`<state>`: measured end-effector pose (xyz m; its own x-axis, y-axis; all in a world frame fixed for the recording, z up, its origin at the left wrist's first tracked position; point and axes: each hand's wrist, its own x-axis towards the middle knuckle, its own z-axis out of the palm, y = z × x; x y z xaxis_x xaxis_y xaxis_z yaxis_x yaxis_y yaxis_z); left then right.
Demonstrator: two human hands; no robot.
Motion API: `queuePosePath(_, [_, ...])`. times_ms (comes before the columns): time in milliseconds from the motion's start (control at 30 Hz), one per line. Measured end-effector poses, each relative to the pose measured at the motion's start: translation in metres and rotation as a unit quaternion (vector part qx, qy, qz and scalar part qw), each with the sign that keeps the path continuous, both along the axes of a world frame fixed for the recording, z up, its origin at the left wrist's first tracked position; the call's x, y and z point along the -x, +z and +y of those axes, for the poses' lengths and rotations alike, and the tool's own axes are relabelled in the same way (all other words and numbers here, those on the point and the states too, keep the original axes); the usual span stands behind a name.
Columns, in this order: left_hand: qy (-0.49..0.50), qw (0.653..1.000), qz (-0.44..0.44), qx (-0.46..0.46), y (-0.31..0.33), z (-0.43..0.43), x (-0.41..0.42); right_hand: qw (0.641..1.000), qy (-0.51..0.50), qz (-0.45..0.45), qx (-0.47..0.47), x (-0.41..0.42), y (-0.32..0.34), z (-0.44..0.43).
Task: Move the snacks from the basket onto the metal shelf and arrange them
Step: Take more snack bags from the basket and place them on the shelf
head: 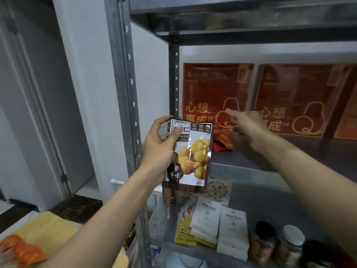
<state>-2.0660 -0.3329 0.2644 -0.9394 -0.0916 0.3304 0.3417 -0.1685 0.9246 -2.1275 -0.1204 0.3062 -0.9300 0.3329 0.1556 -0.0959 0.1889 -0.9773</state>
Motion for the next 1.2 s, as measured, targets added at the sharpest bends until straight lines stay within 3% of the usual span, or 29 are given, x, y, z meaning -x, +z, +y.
queuePosePath(133, [-0.009,1.000,0.019,0.013,0.015,0.043,0.000,0.993,0.105,0.024,0.052,-0.043,0.005,0.035])
queuePosePath(300, [-0.048,0.999,0.001,-0.013,0.029,0.118,0.011,0.960,0.279,-0.019,0.015,-0.095,-0.003,0.083])
queuePosePath(433, [-0.020,0.996,0.013,0.087,0.034,0.173,0.029,0.975,0.222,-0.007,0.014,-0.099,-0.010,0.110])
queuePosePath(533, [-0.060,0.993,0.005,0.104,0.030,0.192,0.038,0.986,0.163,-0.006,0.042,-0.085,-0.015,0.135])
queuePosePath(633, [-0.041,0.980,0.026,0.194,0.020,0.195,0.045,0.990,0.116,-0.010,0.078,-0.064,-0.020,0.160])
queuePosePath(767, [-0.007,0.928,0.123,0.353,0.009,0.188,0.053,0.989,0.113,-0.037,0.084,-0.036,-0.031,0.174])
queuePosePath(867, [0.063,0.856,0.199,0.472,0.008,0.181,0.059,0.991,0.100,-0.054,0.066,-0.018,-0.036,0.172])
queuePosePath(967, [0.098,0.791,0.213,0.564,0.008,0.179,0.064,0.996,0.069,-0.050,0.040,-0.006,-0.040,0.167])
queuePosePath(1200, [0.094,0.736,0.213,0.635,0.008,0.178,0.065,0.996,0.009,-0.032,-0.089,0.003,-0.043,0.160])
